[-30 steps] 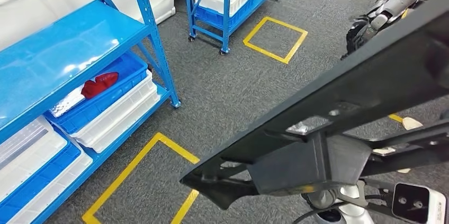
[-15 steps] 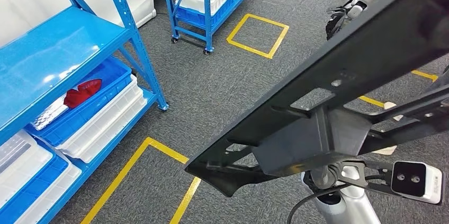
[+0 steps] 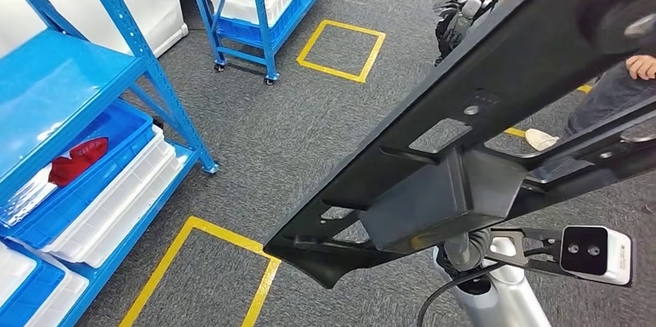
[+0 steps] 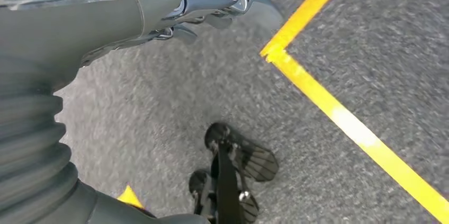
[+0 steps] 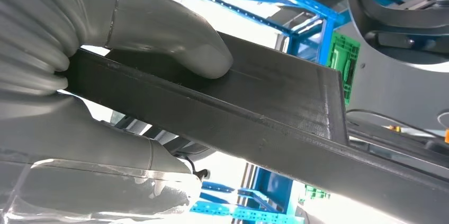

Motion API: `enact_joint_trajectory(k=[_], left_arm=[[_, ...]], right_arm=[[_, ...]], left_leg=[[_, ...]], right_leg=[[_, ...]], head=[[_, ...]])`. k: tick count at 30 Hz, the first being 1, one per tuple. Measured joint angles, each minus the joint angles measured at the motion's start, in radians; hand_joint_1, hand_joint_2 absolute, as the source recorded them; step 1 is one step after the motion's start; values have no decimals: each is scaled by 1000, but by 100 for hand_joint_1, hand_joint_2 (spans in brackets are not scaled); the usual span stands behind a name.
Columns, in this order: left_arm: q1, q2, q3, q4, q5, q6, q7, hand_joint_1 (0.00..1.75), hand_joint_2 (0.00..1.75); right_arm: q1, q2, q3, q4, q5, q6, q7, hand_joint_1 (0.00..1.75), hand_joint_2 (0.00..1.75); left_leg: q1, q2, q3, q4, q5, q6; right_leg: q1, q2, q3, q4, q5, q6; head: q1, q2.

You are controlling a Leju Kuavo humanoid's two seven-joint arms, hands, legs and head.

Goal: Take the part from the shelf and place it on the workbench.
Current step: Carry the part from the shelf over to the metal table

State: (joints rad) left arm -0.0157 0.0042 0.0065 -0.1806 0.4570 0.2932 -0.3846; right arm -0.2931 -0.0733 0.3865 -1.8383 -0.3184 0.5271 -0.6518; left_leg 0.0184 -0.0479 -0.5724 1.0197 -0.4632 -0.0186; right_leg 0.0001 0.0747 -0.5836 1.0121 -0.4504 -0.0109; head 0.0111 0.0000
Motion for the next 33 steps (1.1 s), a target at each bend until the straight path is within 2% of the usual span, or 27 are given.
enact_joint_trajectory(k=[2, 4, 5, 7, 8, 9, 10, 11, 13, 14, 15, 17, 19, 21, 23, 24, 25, 26, 28, 29, 30, 31, 33], left_arm=[[-4, 0, 0, 0, -3, 4, 3, 0, 175], [-4, -2, 0, 0, -6, 6, 5, 0, 175], [-4, -2, 0, 0, -7, 6, 6, 0, 175], [-2, -2, 0, 0, -9, 6, 6, 0, 175], [-1, -2, 0, 0, -9, 6, 7, 0, 175], [0, -2, 0, 0, -10, 6, 7, 0, 175], [0, -2, 0, 0, -10, 6, 7, 0, 175], [-1, -2, 0, 0, -11, 6, 8, 0, 175], [-2, -2, -1, 0, -13, 4, 8, 0, 175], [-2, -1, -1, 0, -14, 2, 7, 0, 175], [-2, -1, -1, 0, -15, -3, 6, 0, 175], [-4, -1, -2, 0, -17, -14, 3, 0, 175], [-7, -1, -3, 0, -21, -22, 2, 0, 175], [-8, -1, -4, 0, -24, -27, 5, 0, 175], [-8, 0, -5, 0, -26, -28, 13, 0, 175], [-8, 2, -5, 0, -26, -26, 18, 0, 175], [-7, 3, -5, 0, -26, -24, 23, 0, 175], [-7, 5, -5, 0, -26, -22, 28, 0, 175], [-4, 8, -5, 0, -26, -20, 39, 0, 175], [-4, 9, -5, 0, -26, -20, 43, 0, 175], [-4, 11, -5, 0, -26, -20, 47, 0, 175], [-5, 12, -5, 1, -26, -21, 50, 0, 175], [-8, 14, -5, 1, -27, -23, 60, 0, 175]], right_arm=[[1, 1, 3, 0, -6, -2, 2, 175, 175], [3, 1, 6, 0, -9, -5, 1, 175, 175], [3, 1, 8, 0, -10, -6, 0, 175, 175], [7, 1, 12, 0, -11, -7, -3, 175, 175], [11, 1, 13, 1, -11, -7, -4, 175, 175], [14, 1, 14, 1, -11, -7, -4, 175, 175], [17, 1, 15, 1, -11, -7, -5, 175, 175], [19, 1, 16, 2, -12, -6, -6, 175, 175], [21, 2, 19, 2, -14, -1, -7, 175, 175], [20, 3, 22, 2, -15, 4, -7, 175, 175], [20, 4, 25, 2, -18, 9, -7, 175, 175], [18, 6, 31, 2, -24, 15, -5, 175, 175], [11, 9, 34, 2, -31, 17, 1, 175, 175], [-2, 13, 36, 4, -41, 19, 10, 175, 175], [-9, 15, 36, 8, -49, 22, 18, 175, 175], [-10, 15, 36, 10, -51, 23, 22, 175, 175], [-10, 15, 36, 12, -52, 23, 25, 175, 175], [-10, 15, 36, 14, -52, 21, 27, 175, 175], [-10, 15, 36, 16, -52, 18, 27, 175, 175], [-10, 15, 36, 16, -52, 17, 27, 175, 175], [-10, 15, 36, 17, -52, 15, 27, 175, 175], [-9, 14, 36, 17, -52, 14, 27, 175, 175], [-6, 11, 33, 17, -52, 11, 25, 175, 175]], left_leg=[[-2, 7, 3, -6, -1, 10], [-1, 23, 10, -16, 4, 23], [1, 32, 13, -21, 6, 29], [-2, 49, 14, -24, 6, 36], [-4, 57, 14, -23, 5, 37], [-5, 65, 15, -23, 3, 37], [-5, 73, 16, -23, 2, 36], [-5, 80, 18, -23, 0, 34], [-8, 91, 25, -22, -6, 28], [-10, 96, 27, -21, -9, 23], [-12, 101, 29, -21, -11, 18], [-13, 112, 33, -23, -14, 7], [-10, 106, 29, -7, -30, -3], [-6, 79, -10, 82, -82, -8], [-6, 60, -78, 220, -142, -11], [-6, 58, -103, 265, -151, -12], [-6, 57, -111, 273, -140, -12], [-6, 55, -100, 241, -110, -11], [-3, 36, -41, 106, -35, -8], [-3, 23, -16, 48, -13, -6], [-2, 13, -1, 12, -4, -3], [-4, 8, 4, -2, -5, 1], [-5, 19, 7, -9, -2, 13]], right_leg=[[-3, 13, -5, 0, 2, 12], [-3, -1, -14, 19, -12, 23], [-3, -18, -31, 56, -34, 28], [-8, -53, -97, 186, -94, 37], [-11, -60, -131, 250, -115, 41], [-14, -63, -151, 286, -120, 44], [-15, -66, -152, 282, -105, 45], [-16, -70, -130, 236, -75, 44], [-11, -102, -56, 90, -13, 37], [-7, -115, -29, 36, 4, 30], [-3, -124, -15, 5, 9, 23], [2, -114, -14, -3, 8, 10], [-1, -100, -11, -11, 12, -3], [-4, -87, -6, -17, 15, -15], [-2, -72, -6, -17, 15, -20], [-1, -63, -6, -16, 15, -21], [0, -53, -5, -16, 14, -20], [0, -42, -3, -14, 14, -19], [0, -23, -1, -9, 9, -14], [1, -15, -3, -4, 7, -9], [1, -9, -6, -1, 6, -4], [0, -3, -10, 1, 6, 2], [-3, 5, -13, 1, 7, 13]], head=[[0, 0], [2, 0], [3, 0], [6, 0], [6, 0], [6, 0], [6, 0], [6, 0], [6, 0], [6, 0], [6, 0], [5, 0], [5, 0], [3, 0], [1, 0], [1, 0], [0, 0], [-1, 0], [-2, 0], [-2, 0], [-3, 0], [-3, 0], [-4, 0]])
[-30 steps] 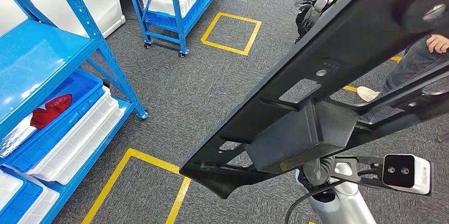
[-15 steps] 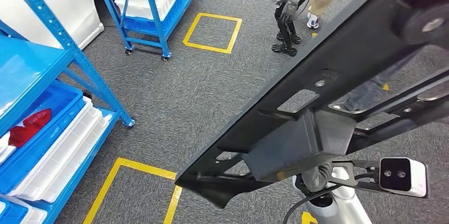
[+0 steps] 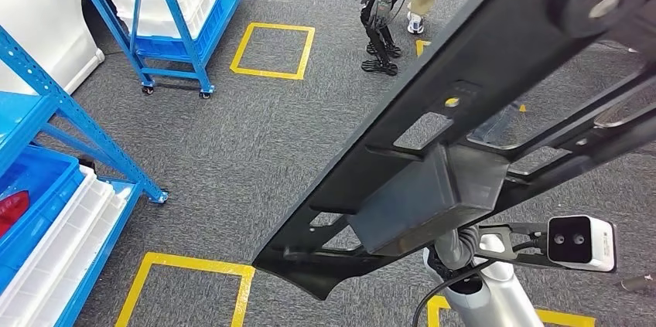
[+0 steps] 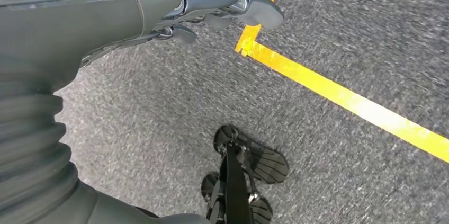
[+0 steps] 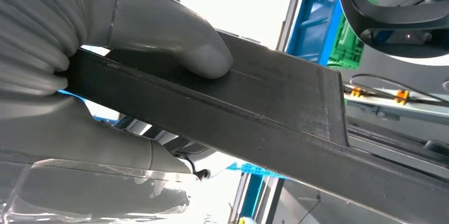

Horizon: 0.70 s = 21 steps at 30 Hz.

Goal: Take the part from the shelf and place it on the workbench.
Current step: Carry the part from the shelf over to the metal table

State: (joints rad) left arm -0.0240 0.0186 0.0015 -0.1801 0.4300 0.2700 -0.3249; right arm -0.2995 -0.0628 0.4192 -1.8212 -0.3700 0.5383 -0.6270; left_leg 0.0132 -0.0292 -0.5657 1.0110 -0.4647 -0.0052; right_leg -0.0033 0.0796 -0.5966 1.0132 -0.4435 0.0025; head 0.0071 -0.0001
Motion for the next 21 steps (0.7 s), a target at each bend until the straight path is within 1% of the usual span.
enact_joint_trajectory(k=[1, 2, 3, 4, 5, 6, 7, 8, 9, 10, 11, 12, 13, 14, 15, 16, 17, 18, 19, 20, 21], left_arm=[[0, 2, 0, 0, -3, 1, 7, 0, 175], [1, 5, -1, 0, -6, 5, 15, 0, 175], [3, 9, -1, 0, -9, 11, 25, 0, 175], [6, 14, -2, 0, -13, 20, 38, 0, 175], [9, 20, -3, 0, -15, 29, 52, 0, 175], [12, 26, -3, 0, -18, 37, 66, 0, 175], [14, 32, -3, 0, -19, 43, 76, 0, 175], [16, 38, -3, 0, -20, 46, 81, 0, 175], [17, 42, -4, 0, -20, 47, 84, 0, 175], [17, 45, -4, 0, -20, 48, 86, 0, 175], [18, 48, -4, 0, -20, 49, 87, 0, 175], [18, 50, -4, 0, -20, 51, 87, 0, 175], [18, 52, -4, 0, -20, 56, 88, 0, 175], [17, 54, -4, 0, -19, 64, 88, 0, 175], [16, 55, -4, 0, -16, 74, 87, 0, 175], [16, 56, -2, 0, -8, 83, 86, 0, 175], [17, 59, 1, 0, 2, 91, 83, 0, 175], [18, 63, 6, 0, 14, 95, 79, 0, 175], [21, 68, 12, 0, 24, 98, 75, 0, 175], [23, 73, 19, 0, 31, 100, 71, 0, 175], [25, 76, 25, 0, 35, 101, 67, 0, 175]], right_arm=[[1, -2, -4, 0, 0, -1, -1, 175, 175], [2, -4, -9, 0, 1, -1, -3, 175, 175], [4, -5, -13, 0, 3, 0, -4, 175, 175], [8, -6, -18, 0, 6, 0, -6, 175, 175], [14, -7, -22, 0, 11, 0, -8, 175, 175], [22, -8, -24, 0, 16, 1, -10, 175, 175], [29, -9, -27, 0, 20, 1, -12, 175, 175], [35, -9, -30, 0, 23, 1, -13, 175, 175], [38, -9, -32, 0, 24, 1, -14, 175, 175], [39, -9, -34, 0, 25, 1, -15, 175, 175], [39, -9, -36, 0, 25, 1, -15, 175, 175], [39, -9, -38, 0, 25, 1, -16, 175, 175], [39, -10, -40, 0, 27, 1, -17, 175, 175], [40, -10, -41, 0, 29, 1, -19, 175, 175], [41, -10, -42, 0, 33, 1, -23, 175, 175], [42, -10, -42, 0, 37, 1, -29, 175, 175], [42, -10, -42, 0, 41, 0, -35, 175, 175], [43, -10, -42, 0, 44, 0, -41, 175, 175], [43, -10, -42, 1, 48, 0, -45, 175, 175], [44, -10, -42, 3, 51, 0, -48, 175, 175], [46, -10, -42, 5, 53, 0, -50, 175, 175]], left_leg=[[0, 7, 3, -4, 3, 7], [1, 15, 5, -9, 5, 14], [1, 23, 7, -12, 7, 19], [-1, 31, 7, -13, 6, 22], [-2, 38, 7, -13, 5, 24], [-3, 46, 7, -12, 4, 25], [-4, 53, 8, -12, 3, 25], [-5, 60, 9, -12, 1, 24], [-5, 66, 12, -12, 0, 22], [-6, 72, 14, -12, -2, 20], [-7, 76, 16, -11, -5, 16], [-9, 80, 18, -11, -7, 11], [-10, 85, 19, -11, -9, 6], [-10, 90, 21, -11, -10, 0], [-9, 95, 23, -12, -12, -6], [-7, 92, 23, -7, -18, -11], [-5, 82, 16, 13, -33, -15], [-4, 69, -1, 52, -58, -17], [-2, 53, -28, 112, -89, -19], [-2, 44, -62, 181, -120, -21], [-2, 40, -92, 238, -138, -22]], right_leg=[[-1, -7, -3, 8, -6, 5], [0, -20, -15, 35, -24, 10], [-1, -37, -37, 82, -50, 13], [-2, -53, -68, 148, -83, 17], [-4, -62, -103, 218, -112, 20], [-6, -66, -130, 269, -128, 22], [-8, -68, -139, 286, -124, 22], [-9, -71, -127, 260, -102, 22], [-9, -79, -96, 198, -67, 19], [-7, -95, -57, 121, -36, 16], [-3, -110, -25, 56, -14, 10], [1, -121, -4, 14, -4, 5], [6, -125, 3, -3, -4, -1], [10, -118, 2, -4, -4, -6], [8, -110, 4, -8, -2, -11], [7, -103, 7, -13, 0, -17], [5, -96, 11, -19, 3, -24], [2, -89, 15, -24, 6, -29], [3, -83, 17, -25, 6, -32], [4, -76, 17, -25, 6, -35], [5, -68, 17, -24, 6, -35]], head=[[1, 0], [3, 0], [4, 0], [5, 0], [6, 0], [5, 0], [5, 0], [5, 0], [5, 0], [5, 0], [5, 0], [5, 0], [4, 0], [4, 0], [4, 0], [4, 0], [4, 0], [3, 0], [3, 0], [2, 0], [1, 0]])
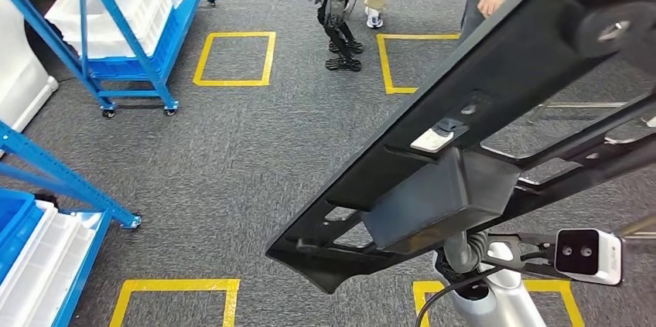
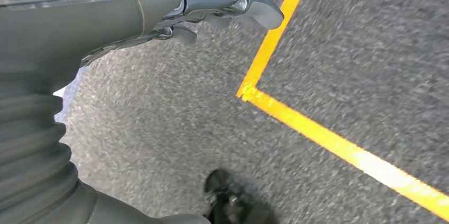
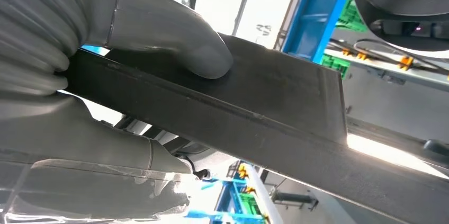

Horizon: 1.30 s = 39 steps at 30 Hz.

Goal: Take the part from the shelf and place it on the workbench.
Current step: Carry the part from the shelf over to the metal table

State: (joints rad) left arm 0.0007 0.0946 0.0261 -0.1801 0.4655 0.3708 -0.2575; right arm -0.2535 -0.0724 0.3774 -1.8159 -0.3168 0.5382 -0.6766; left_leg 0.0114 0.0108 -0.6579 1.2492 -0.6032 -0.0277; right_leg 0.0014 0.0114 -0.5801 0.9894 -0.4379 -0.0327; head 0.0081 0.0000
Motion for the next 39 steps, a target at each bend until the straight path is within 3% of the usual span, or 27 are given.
enact_joint_trajectory(k=[1, 2, 4, 6, 7, 9, 11, 13, 15, 16, 17, 18, 20, 22, 24, 26, 28, 30, 31, 32, 33, 34, 36, 38, 39], left_arm=[[1, 2, 5, 0, 3, 0, -2, 0, 175], [3, 3, 9, 0, 5, 0, -5, 0, 175], [5, 3, 18, 0, 9, 0, -10, 0, 175], [6, 3, 25, 0, 10, 5, -16, 0, 175], [4, 3, 28, 0, 11, 7, -19, 0, 175], [0, 3, 31, 0, 11, 8, -25, 0, 175], [-2, 3, 34, 0, 10, 5, -31, 0, 175], [-1, 3, 38, 0, 9, 3, -33, 0, 175], [1, 3, 40, 0, 8, 2, -33, 0, 175], [2, 3, 41, 0, 6, 2, -32, 0, 175], [2, 3, 42, 0, 4, 2, -32, 0, 175], [2, 3, 42, 0, 3, 1, -32, 0, 175], [1, 2, 44, 0, 1, 1, -32, 0, 175], [0, 1, 46, 0, 1, -1, -33, 0, 175], [-2, -2, 47, 0, 1, -3, -31, 0, 175], [-4, -6, 48, 0, -1, -3, -27, 0, 175], [-2, -10, 47, 0, -7, -2, -20, 0, 175], [0, -11, 47, 0, -15, -2, -14, 0, 175], [1, -11, 47, 0, -18, -2, -13, 0, 175], [2, -12, 47, 0, -20, -3, -12, 0, 175], [3, -12, 47, 0, -22, -3, -11, 0, 175], [4, -13, 47, 0, -23, -4, -10, 0, 175], [5, -13, 47, 0, -23, -5, -8, 0, 175], [3, -14, 46, 0, -24, -5, -7, 0, 175], [1, -14, 46, 0, -24, -5, -6, 0, 175]], right_arm=[[1, 0, 0, 3, 2, -1, -1, 175, 175], [2, 0, 0, 6, 4, -1, -2, 175, 175], [2, 0, 0, 12, 7, -2, -5, 175, 175], [0, 0, 1, 17, 10, -2, -12, 175, 175], [-2, 0, 1, 19, 11, -3, -15, 175, 175], [-8, 1, 2, 22, 12, -8, -17, 175, 175], [-13, 1, 3, 24, 10, -15, -17, 175, 175], [-18, 1, 3, 25, 8, -19, -16, 175, 175], [-20, 0, 4, 27, 6, -19, -16, 175, 175], [-19, 0, 5, 30, 4, -19, -17, 175, 175], [-18, -1, 6, 32, 1, -19, -17, 175, 175], [-18, -1, 7, 34, -1, -19, -18, 175, 175], [-18, -2, 8, 35, -3, -19, -19, 175, 175], [-19, -2, 10, 35, -4, -19, -20, 175, 175], [-19, -2, 11, 37, -3, -19, -20, 175, 175], [-19, -2, 12, 39, -3, -19, -20, 175, 175], [-20, -2, 13, 40, -5, -20, -20, 175, 175], [-20, -3, 13, 44, -8, -21, -17, 175, 175], [-20, -3, 13, 45, -10, -22, -15, 175, 175], [-19, -4, 13, 47, -11, -23, -13, 175, 175], [-19, -4, 13, 48, -13, -24, -12, 175, 175], [-19, -5, 13, 48, -15, -24, -10, 175, 175], [-19, -5, 13, 49, -17, -25, -6, 175, 175], [-19, -5, 14, 49, -18, -25, -2, 175, 175], [-19, -5, 14, 49, -18, -25, 0, 175, 175]], left_leg=[[0, -2, -18, 30, -1, -1], [1, -2, -18, 22, 17, -2], [5, -13, 33, -96, 89, -2], [6, -37, 83, -207, 132, 2], [5, -44, 92, -229, 136, 6], [2, -38, 93, -234, 137, 18], [2, -25, 94, -241, 143, 31], [2, -10, 94, -246, 147, 41], [-1, 5, 91, -246, 147, 44], [-2, 12, 91, -246, 147, 44], [-2, 20, 91, -246, 146, 44], [-2, 27, 92, -246, 146, 43], [-4, 39, 96, -246, 144, 40], [-7, 50, 98, -245, 141, 32], [-8, 61, 102, -248, 140, 21], [-6, 55, 102, -236, 127, 10], [-3, 24, 66, -153, 76, 4], [-2, 2, -2, -12, 13, 0], [-1, -1, -27, 37, 1, -1], [-1, -2, -35, 49, 9, -1], [-1, -3, -22, 16, 37, -1], [0, -9, 8, -51, 77, 1], [3, -38, 69, -187, 132, 5], [2, -54, 89, -236, 141, 12], [0, -48, 88, -238, 143, 17]], right_leg=[[0, 9, 0, 2, -1, 0], [0, 18, 0, 4, -2, 1], [-1, 37, 0, 12, -6, 6], [0, 52, -5, 22, -10, 15], [1, 57, -8, 24, -10, 20], [-1, 66, -13, 24, -7, 31], [-3, 48, -22, 43, -21, 41], [-5, 14, -65, 137, -77, 51], [-8, 0, -131, 275, -136, 57], [-9, -1, -150, 314, -145, 59], [-9, -2, -150, 315, -134, 59], [-8, -6, -127, 270, -106, 56], [-2, -34, -47, 119, -44, 47], [6, -56, -1, 26, -20, 34], [10, -46, 1, 14, -19, 24], [5, -31, 7, 4, -13, 13], [0, -18, 13, -5, -6, 4], [2, -2, 12, -5, -6, 0], [3, 6, 12, -4, -6, 0], [3, 16, 12, -2, -7, 0], [3, 25, 12, 1, -8, 1], [3, 35, 13, 5, -9, 3], [3, 52, 9, 14, -14, 10], [3, 64, 1, 18, -14, 20], [1, 70, -1, 18, -13, 26]], head=[[0, 0], [-1, 0], [-1, 0], [-1, 0], [-1, 0], [-1, 0], [0, 0], [3, 0], [3, 0], [3, 0], [3, 0], [3, 0], [3, 0], [3, 0], [2, 0], [2, 0], [-2, 0], [-4, 0], [-5, 0], [-5, 0], [-5, 0], [-5, 0], [-5, 0], [-5, 0], [-5, 0]])
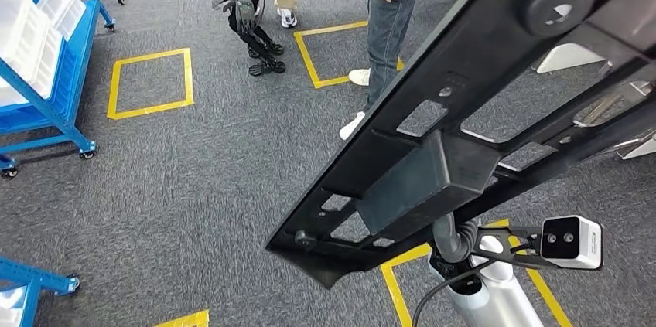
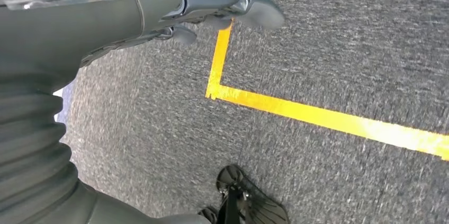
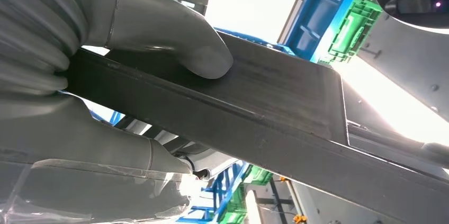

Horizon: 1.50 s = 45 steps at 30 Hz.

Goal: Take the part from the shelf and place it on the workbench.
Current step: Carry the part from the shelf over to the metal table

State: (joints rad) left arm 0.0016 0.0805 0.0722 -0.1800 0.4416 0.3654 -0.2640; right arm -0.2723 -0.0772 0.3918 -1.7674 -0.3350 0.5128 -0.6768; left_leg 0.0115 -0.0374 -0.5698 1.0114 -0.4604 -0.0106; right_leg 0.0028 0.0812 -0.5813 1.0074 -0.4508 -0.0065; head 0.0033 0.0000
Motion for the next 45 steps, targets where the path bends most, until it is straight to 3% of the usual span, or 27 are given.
enact_joint_trajectory(k=[1, 3, 6, 7, 8, 9, 11, 13, 14, 16, 18, 21, 23, 24, 25, 26, 28, 30, 31, 33, 35, 37, 38, 39, 40, 43, 45], left_arm=[[-2, -1, 0, 0, 0, -1, 0, 0, 175], [-3, -2, 0, 0, -2, -2, 1, 0, 175], [-1, -6, -3, 0, -16, -1, 5, 0, 175], [-1, -7, -5, 0, -19, 0, 7, 0, 175], [-1, -7, -6, 0, -19, 0, 8, 0, 175], [-1, -8, -6, 0, -18, 1, 9, 0, 175], [-2, -10, -6, 0, -14, -1, 10, 0, 175], [-2, -12, -6, 0, -13, -2, 9, 0, 175], [-2, -13, -6, 0, -13, -2, 8, 0, 175], [-4, -16, -6, 0, -14, -2, 5, 0, 175], [-6, -18, -6, 0, -17, -1, 1, 0, 175], [-4, -19, -7, 0, -21, -4, -3, 0, 175], [-3, -19, -7, 0, -22, -10, -5, 0, 175], [-3, -19, -7, 0, -23, -13, -6, 0, 175], [-3, -18, -8, 0, -23, -15, -6, 0, 175], [-2, -17, -8, 0, -23, -17, -6, 0, 175], [-4, -16, -8, 0, -23, -19, -5, 0, 175], [-6, -16, -8, 0, -21, -22, -5, 0, 175], [-9, -16, -8, 0, -21, -24, -5, 0, 175], [-11, -16, -8, 0, -20, -27, -5, 0, 175], [-10, -16, -8, 0, -20, -28, -4, 0, 175], [-7, -16, -8, 0, -17, -29, -5, 0, 175], [-6, -16, -7, 0, -14, -30, -7, 0, 175], [-6, -16, -7, 0, -12, -31, -8, 0, 175], [-7, -16, -6, 0, -10, -33, -9, 0, 175], [-9, -17, -5, 0, -11, -38, -10, 0, 175], [-9, -18, -5, 0, -12, -42, -10, 0, 175]], right_arm=[[0, 0, 0, 0, 0, 0, 1, 175, 175], [-1, 0, 1, 0, -1, -1, 3, 175, 175], [-2, 0, 2, 1, -3, -3, 9, 175, 175], [0, 0, 2, 2, -4, -5, 11, 175, 175], [1, 0, 2, 2, -4, -6, 13, 175, 175], [2, -1, 2, 3, -3, -8, 14, 175, 175], [2, -1, 2, 3, -3, -10, 17, 175, 175], [0, -1, 2, 3, -3, -10, 18, 175, 175], [-2, -1, 2, 3, -3, -10, 18, 175, 175], [-3, -1, 2, 3, -3, -10, 19, 175, 175], [-5, -1, 2, 3, -2, -11, 20, 175, 175], [-8, 0, 3, 3, 4, -13, 21, 175, 175], [-8, 0, 3, 3, 7, -17, 25, 175, 175], [-8, 0, 3, 3, 6, -18, 29, 175, 175], [-9, 0, 3, 3, 4, -18, 33, 175, 175], [-10, 0, 3, 3, 2, -18, 36, 175, 175], [-15, 0, 3, 3, -3, -17, 41, 175, 175], [-18, -1, 3, 2, -6, -16, 42, 175, 175], [-19, -2, 2, 2, -7, -16, 43, 175, 175], [-20, -7, 0, 0, -10, -15, 43, 175, 175], [-23, -12, -3, -2, -15, -12, 43, 175, 175], [-24, -16, -6, -3, -20, -6, 43, 175, 175], [-24, -18, -7, -3, -24, -2, 44, 175, 175], [-25, -19, -8, -3, -29, 1, 47, 175, 175], [-27, -20, -9, -3, -34, 2, 51, 175, 175], [-43, -21, -13, -4, -45, 1, 63, 175, 175], [-47, -21, -14, -6, -47, 0, 66, 175, 175]], left_leg=[[0, 7, 2, -3, 3, 6], [1, 21, 6, -12, 8, 20], [-1, 45, 5, -17, 9, 29], [-1, 53, 5, -16, 8, 30], [-2, 61, 5, -16, 8, 30], [-2, 68, 6, -16, 7, 29], [-3, 81, 10, -16, 4, 26], [-6, 92, 14, -15, 1, 18], [-8, 97, 15, -15, -1, 13], [-8, 107, 19, -18, -3, 2], [-6, 92, 11, 7, -23, -8], [-2, 50, -71, 185, -115, -17], [-1, 46, -125, 287, -141, -20], [0, 46, -126, 283, -124, -20], [1, 43, -108, 237, -90, -20], [2, 35, -75, 164, -49, -19], [4, 9, -19, 39, -2, -16], [3, -1, -4, 4, 0, -7], [2, 5, -4, 2, 2, 0], [3, 19, -1, -4, 7, 14], [4, 34, 0, -10, 10, 24], [1, 49, -3, -10, 9, 28], [0, 57, -4, -9, 9, 29], [-1, 64, -3, -9, 8, 29], [-1, 72, -2, -9, 7, 29], [-5, 89, 5, -8, 3, 22], [-7, 100, 8, -8, 0, 14]], right_leg=[[-1, 1, -1, 0, -1, 6], [-2, -22, -14, 30, -23, 16], [-6, -65, -104, 216, -115, 28], [-8, -69, -133, 273, -134, 31], [-9, -70, -144, 294, -132, 33], [-10, -73, -133, 272, -111, 33], [-8, -95, -62, 132, -44, 28], [-1, -123, -3, 15, -6, 16], [3, -130, 6, -7, -3, 10], [5, -115, 6, -13, -2, 0], [0, -101, 11, -22, 4, -11], [-3, -81, 15, -27, 9, -21], [-2, -64, 15, -25, 8, -21], [-3, -54, 15, -23, 7, -21], [-3, -44, 16, -19, 5, -19], [-5, -35, 16, -15, 2, -16], [-3, -18, 12, -4, -4, -8], [-3, -6, 5, 1, -5, 3], [-5, 0, 3, 0, -4, 9], [-6, -13, -3, 14, -15, 20], [-7, -48, -42, 97, -65, 30], [-9, -68, -111, 237, -128, 37], [-11, -71, -135, 285, -141, 39], [-11, -72, -141, 294, -134, 39], [-10, -75, -125, 262, -108, 37], [-1, -119, -17, 48, -19, 19], [8, -135, 7, -7, -8, 8]], head=[[0, 0], [2, 0], [5, 0], [4, 0], [5, 0], [5, 0], [5, 0], [4, 0], [3, 0], [3, 0], [2, 0], [-2, 0], [-4, 0], [-4, 0], [-4, 0], [-4, 0], [-3, 0], [-3, 0], [-4, 0], [-2, 0], [1, 0], [3, 0], [3, 0], [3, 0], [3, 0], [2, 0], [1, 0]])
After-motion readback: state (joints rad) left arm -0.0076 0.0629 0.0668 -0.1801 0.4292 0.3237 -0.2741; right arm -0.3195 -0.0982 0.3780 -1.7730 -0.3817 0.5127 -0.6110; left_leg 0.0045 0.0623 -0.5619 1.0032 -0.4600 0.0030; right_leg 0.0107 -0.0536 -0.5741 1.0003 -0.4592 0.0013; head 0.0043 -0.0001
